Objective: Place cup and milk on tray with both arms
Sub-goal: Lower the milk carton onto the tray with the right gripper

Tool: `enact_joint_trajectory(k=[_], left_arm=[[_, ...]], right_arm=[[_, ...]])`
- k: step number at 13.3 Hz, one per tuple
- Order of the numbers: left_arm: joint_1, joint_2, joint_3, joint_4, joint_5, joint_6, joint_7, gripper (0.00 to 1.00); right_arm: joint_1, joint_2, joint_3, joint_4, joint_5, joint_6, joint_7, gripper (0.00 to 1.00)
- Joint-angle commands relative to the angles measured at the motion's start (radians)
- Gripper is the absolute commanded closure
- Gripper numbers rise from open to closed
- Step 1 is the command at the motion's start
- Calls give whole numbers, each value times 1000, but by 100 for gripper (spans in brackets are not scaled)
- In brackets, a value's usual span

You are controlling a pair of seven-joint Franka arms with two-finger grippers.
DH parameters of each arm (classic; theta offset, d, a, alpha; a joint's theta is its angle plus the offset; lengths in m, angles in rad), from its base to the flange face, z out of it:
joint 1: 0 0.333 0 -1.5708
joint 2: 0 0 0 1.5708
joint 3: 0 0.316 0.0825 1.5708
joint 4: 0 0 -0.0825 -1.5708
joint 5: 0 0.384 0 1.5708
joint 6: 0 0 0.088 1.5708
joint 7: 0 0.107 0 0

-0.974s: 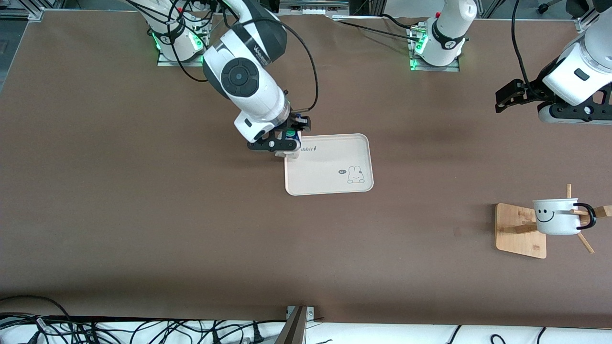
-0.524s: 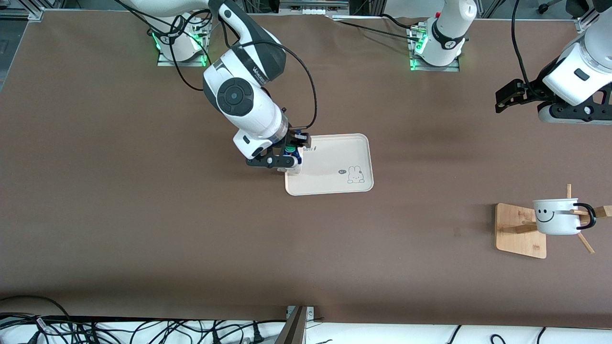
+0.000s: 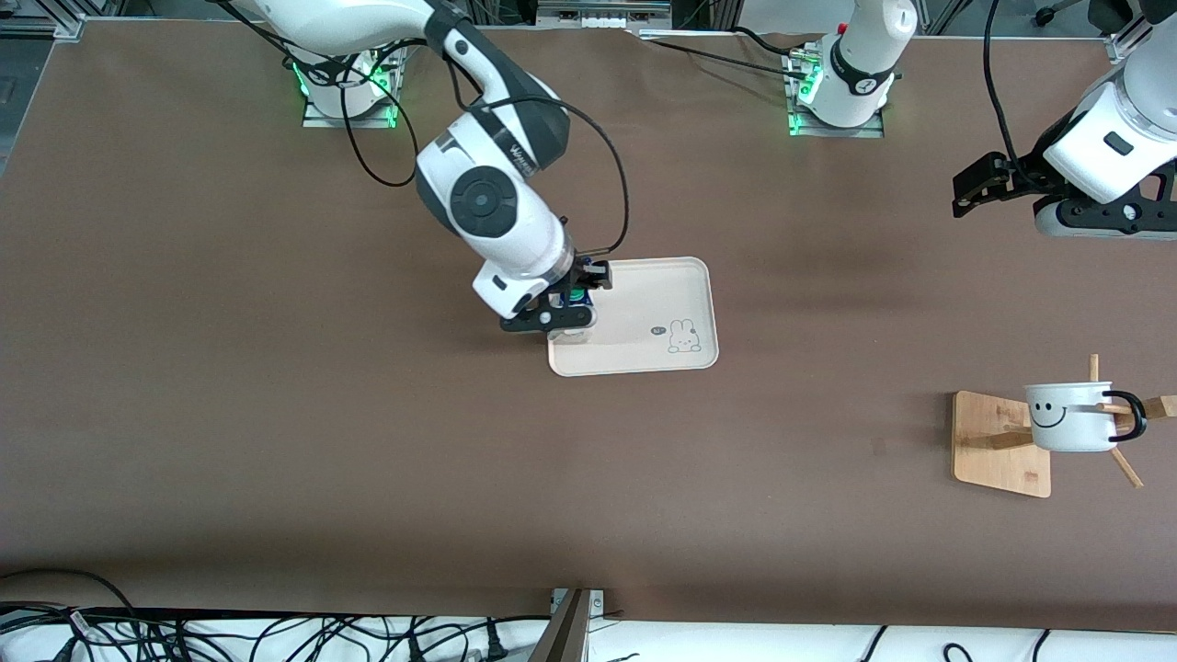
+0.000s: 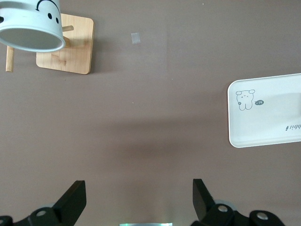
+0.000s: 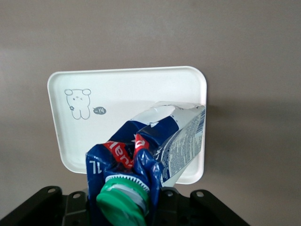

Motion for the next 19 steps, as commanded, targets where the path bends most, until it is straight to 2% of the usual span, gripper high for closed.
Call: enact_joint_trajectory(k=[1, 18, 19], left_arm=[[-4, 3, 2, 18, 19, -18, 7, 0], [-7, 3, 2, 18, 19, -18, 7, 0], [-7, 3, 2, 18, 19, -18, 6, 0]], right_arm=[[52, 28, -25, 37, -42, -5, -2, 100], [103, 83, -32, 37, -47, 70, -12, 100], [98, 86, -33, 32, -47, 70, -28, 94]])
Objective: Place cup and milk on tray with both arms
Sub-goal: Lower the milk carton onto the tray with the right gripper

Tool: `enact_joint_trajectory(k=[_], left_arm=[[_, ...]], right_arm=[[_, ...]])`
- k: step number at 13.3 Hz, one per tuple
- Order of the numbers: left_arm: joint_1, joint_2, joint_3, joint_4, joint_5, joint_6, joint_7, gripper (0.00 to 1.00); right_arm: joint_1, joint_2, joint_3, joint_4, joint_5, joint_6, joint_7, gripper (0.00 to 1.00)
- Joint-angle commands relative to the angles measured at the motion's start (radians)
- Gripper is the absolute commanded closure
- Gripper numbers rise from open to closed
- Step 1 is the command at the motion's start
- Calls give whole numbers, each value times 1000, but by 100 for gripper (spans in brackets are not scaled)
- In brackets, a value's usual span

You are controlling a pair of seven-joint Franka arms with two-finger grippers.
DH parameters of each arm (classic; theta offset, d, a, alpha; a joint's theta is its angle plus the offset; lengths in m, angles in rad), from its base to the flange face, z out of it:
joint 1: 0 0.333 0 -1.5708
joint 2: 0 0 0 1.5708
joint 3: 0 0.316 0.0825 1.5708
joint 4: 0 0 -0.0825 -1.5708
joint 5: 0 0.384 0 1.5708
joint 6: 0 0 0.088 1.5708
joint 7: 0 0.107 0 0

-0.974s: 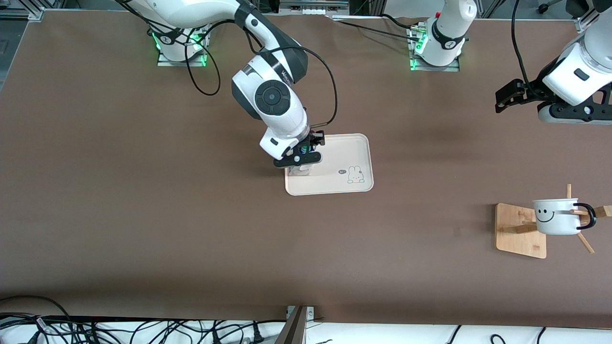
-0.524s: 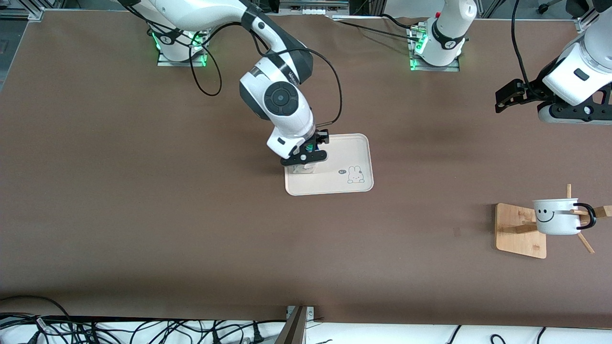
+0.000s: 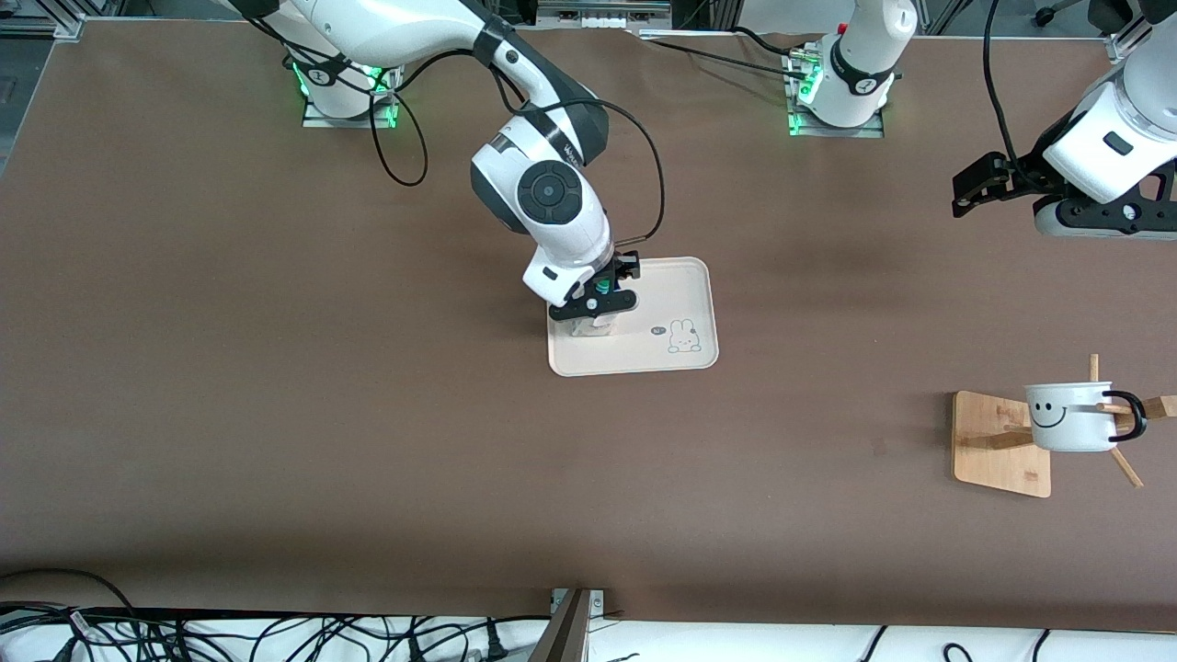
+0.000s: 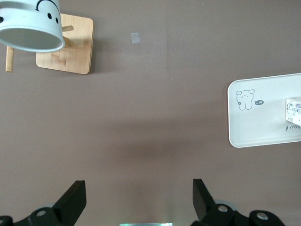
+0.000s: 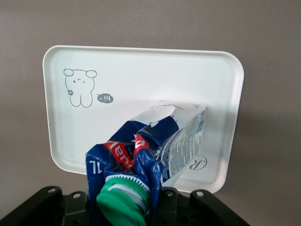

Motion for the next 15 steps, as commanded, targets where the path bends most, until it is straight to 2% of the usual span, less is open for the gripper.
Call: enact_joint_trajectory(k=[1, 10, 15], left_arm=[[-7, 3, 2, 18, 19, -18, 5, 0], [-7, 2, 0, 18, 19, -18, 5, 0], [-8, 2, 0, 16, 19, -18, -2, 0]], right_arm=[[13, 21, -16, 21, -9, 4, -21, 1], [13, -19, -18, 33, -5, -44, -18, 0], [11, -120, -21, 35, -5, -160, -18, 0]])
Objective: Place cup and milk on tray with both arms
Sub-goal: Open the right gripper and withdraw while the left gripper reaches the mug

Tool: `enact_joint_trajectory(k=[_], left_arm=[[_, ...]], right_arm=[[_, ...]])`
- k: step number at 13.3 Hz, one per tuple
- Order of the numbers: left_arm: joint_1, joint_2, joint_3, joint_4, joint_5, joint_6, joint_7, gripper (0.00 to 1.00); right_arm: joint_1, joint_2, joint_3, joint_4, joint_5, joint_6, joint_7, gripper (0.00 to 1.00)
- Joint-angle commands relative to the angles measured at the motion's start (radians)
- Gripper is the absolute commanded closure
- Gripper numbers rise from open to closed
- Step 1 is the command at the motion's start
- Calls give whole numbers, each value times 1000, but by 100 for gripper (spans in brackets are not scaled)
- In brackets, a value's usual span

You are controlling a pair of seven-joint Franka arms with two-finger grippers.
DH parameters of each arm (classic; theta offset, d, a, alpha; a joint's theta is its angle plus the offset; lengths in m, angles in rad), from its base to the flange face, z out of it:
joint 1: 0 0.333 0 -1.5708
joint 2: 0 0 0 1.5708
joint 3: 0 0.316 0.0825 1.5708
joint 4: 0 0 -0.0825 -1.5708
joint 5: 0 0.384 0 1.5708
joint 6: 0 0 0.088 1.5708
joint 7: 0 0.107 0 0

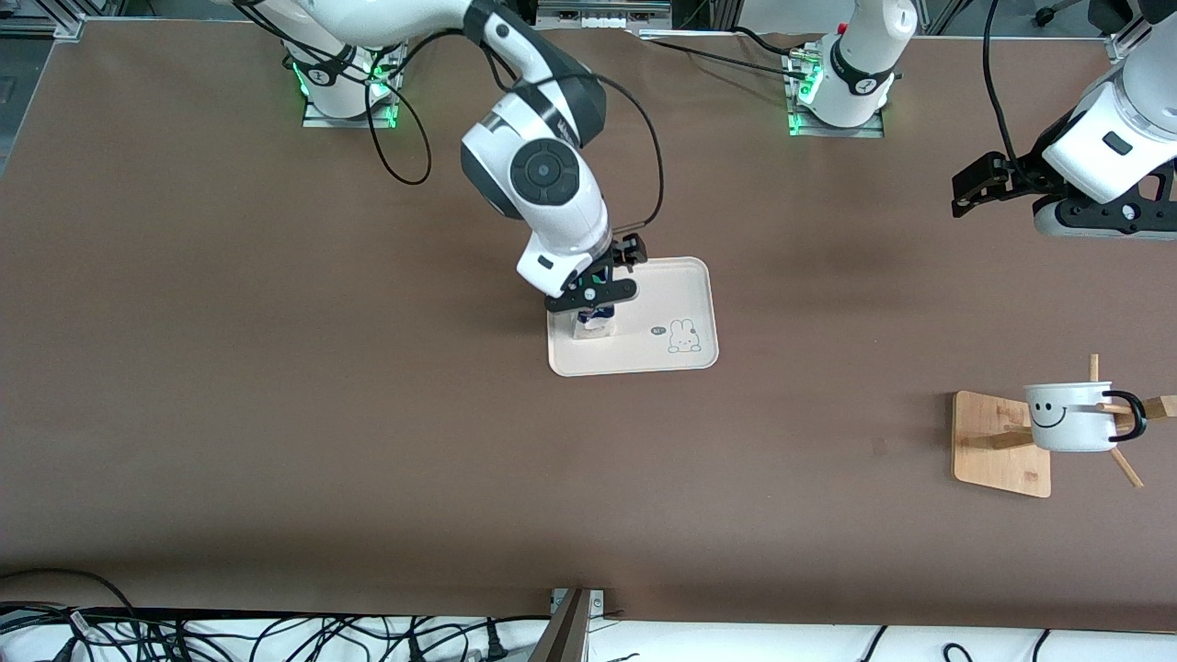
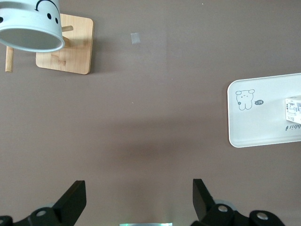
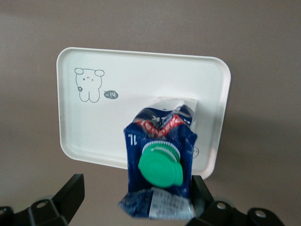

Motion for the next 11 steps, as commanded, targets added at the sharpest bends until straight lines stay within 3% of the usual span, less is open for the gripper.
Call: enact_joint_trajectory(k=[1, 6, 9, 11], left_arm=[[-8, 2, 2, 16, 17, -19, -4, 0], [26, 65, 16, 41, 3, -116, -4, 0], [69, 230, 16, 125, 3, -119, 47, 0], [86, 253, 12, 157, -3, -108, 55, 0]], right_arm=[[11, -67, -15, -4, -4, -58, -5, 0], [9, -159, -44, -4, -8, -156, -6, 0], [-6, -232, -86, -4, -5, -237, -25, 0], [-23, -278, -140, -4, -3, -328, -101, 0]])
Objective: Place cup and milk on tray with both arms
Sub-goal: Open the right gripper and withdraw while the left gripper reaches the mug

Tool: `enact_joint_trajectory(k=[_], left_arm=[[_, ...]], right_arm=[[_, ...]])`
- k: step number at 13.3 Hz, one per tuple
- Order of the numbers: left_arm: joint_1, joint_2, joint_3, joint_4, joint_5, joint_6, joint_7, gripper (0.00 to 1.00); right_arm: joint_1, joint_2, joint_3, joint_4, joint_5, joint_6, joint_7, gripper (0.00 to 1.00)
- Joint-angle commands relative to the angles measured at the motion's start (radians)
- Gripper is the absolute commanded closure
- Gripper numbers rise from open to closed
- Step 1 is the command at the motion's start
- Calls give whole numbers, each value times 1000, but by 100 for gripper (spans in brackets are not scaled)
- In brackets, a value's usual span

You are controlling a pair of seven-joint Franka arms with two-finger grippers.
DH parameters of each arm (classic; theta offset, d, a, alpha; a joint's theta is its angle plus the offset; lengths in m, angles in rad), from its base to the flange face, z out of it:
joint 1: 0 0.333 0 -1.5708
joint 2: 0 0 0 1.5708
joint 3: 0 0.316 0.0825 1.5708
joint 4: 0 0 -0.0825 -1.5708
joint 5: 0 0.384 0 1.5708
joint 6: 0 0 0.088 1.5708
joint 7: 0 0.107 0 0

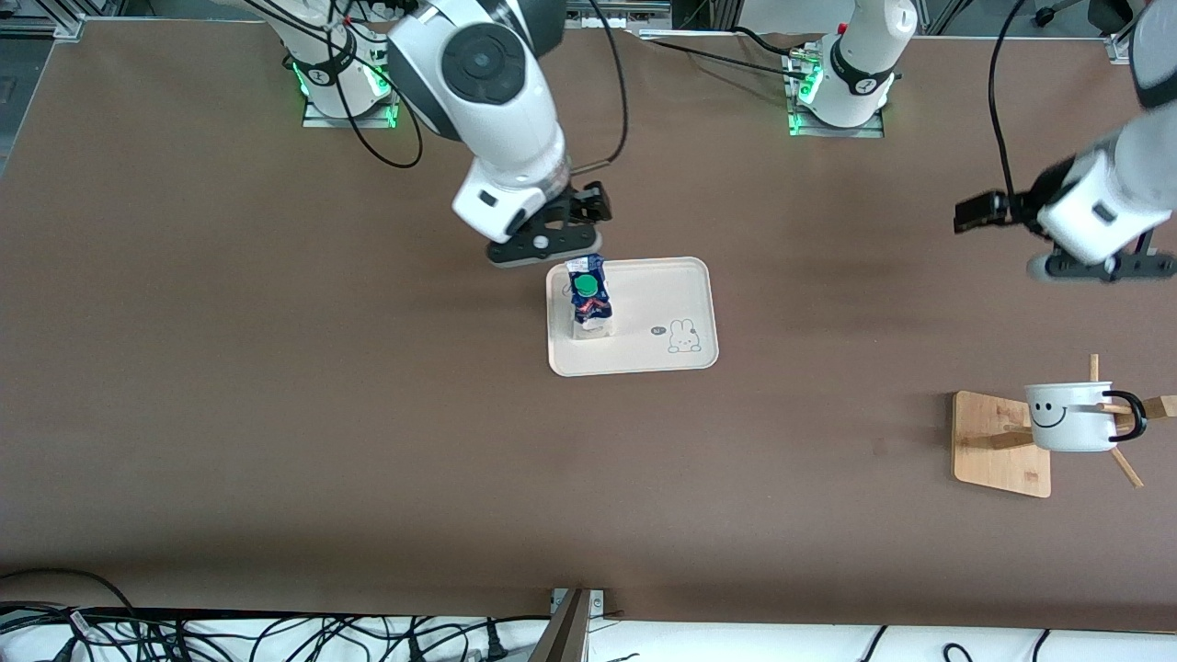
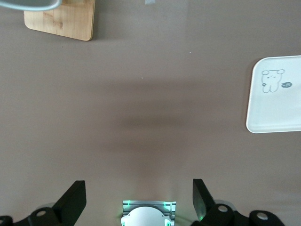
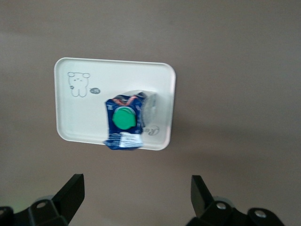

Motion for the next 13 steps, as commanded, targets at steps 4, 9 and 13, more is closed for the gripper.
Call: enact_joint_trajectory(k=[4, 9, 13], left_arm=[[32, 70, -7, 54, 7, 205, -153, 0], [43, -106, -10, -360, 36, 763, -326, 0], [110, -124, -9, -413, 34, 943, -324, 0]], right_arm=[[-27, -155, -210, -10, -7, -190, -166, 0], [-27, -179, -484, -10, -9, -216, -407, 0], [-27, -177, -629, -10, -4, -205, -482, 0]])
